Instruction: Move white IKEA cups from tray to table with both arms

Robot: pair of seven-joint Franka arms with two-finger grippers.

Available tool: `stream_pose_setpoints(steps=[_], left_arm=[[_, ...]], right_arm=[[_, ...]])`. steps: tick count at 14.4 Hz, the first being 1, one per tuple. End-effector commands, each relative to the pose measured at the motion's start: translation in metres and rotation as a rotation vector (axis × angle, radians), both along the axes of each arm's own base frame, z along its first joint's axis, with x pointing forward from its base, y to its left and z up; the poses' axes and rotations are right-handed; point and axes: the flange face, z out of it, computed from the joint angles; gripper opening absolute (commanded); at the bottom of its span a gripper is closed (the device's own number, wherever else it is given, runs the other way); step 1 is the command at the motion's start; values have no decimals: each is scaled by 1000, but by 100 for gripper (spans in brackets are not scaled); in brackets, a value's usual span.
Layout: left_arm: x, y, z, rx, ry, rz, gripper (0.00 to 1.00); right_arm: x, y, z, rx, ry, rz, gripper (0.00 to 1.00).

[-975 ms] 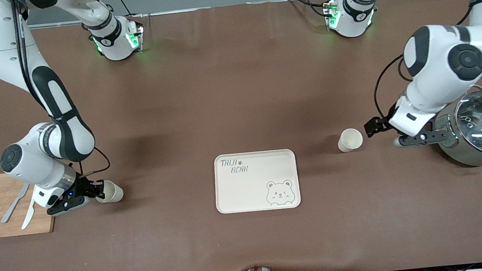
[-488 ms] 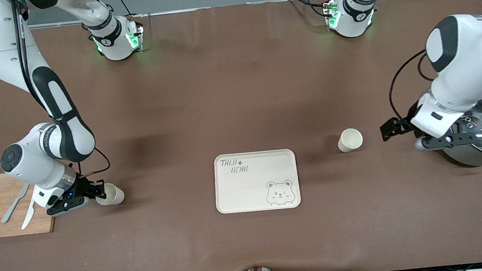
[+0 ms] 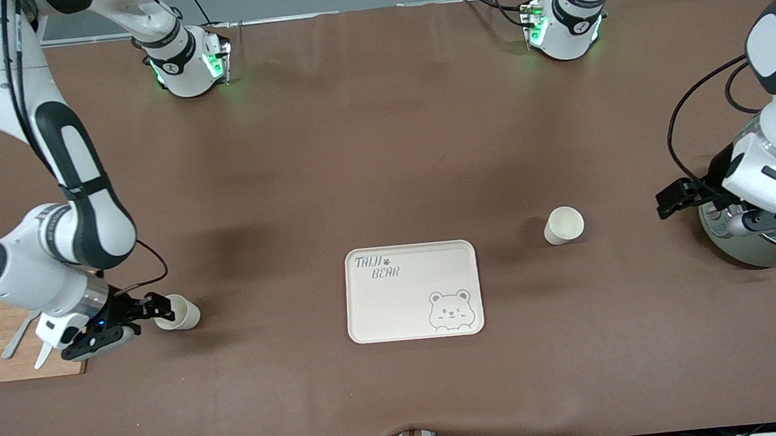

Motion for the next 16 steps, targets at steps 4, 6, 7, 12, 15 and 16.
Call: stream_pose_setpoints(steps=[4,6,7,12,15,16], left_arm=[[-18,-14,55,-12,89,-34,100],[-31,-35,76,-23,61,-71,100],[-32,-32,79,-39,59,-57,100],[-30,-30,75,-42,62,-137,100],[-29,-29,76,-44,52,-151,100],[-28,-28,75,-42,54,-148,100]], right_arm=[[11,-16,134,-47,180,-66,100],[-9,-3,193,-75,209,-136,100],[-26,2,231,-106,200,-148,100],[-105,-1,311,-129,181,-226,100],[-117,-7,311,-132,153,-238,100],[-117,-11,311,-140,153,-244,100]])
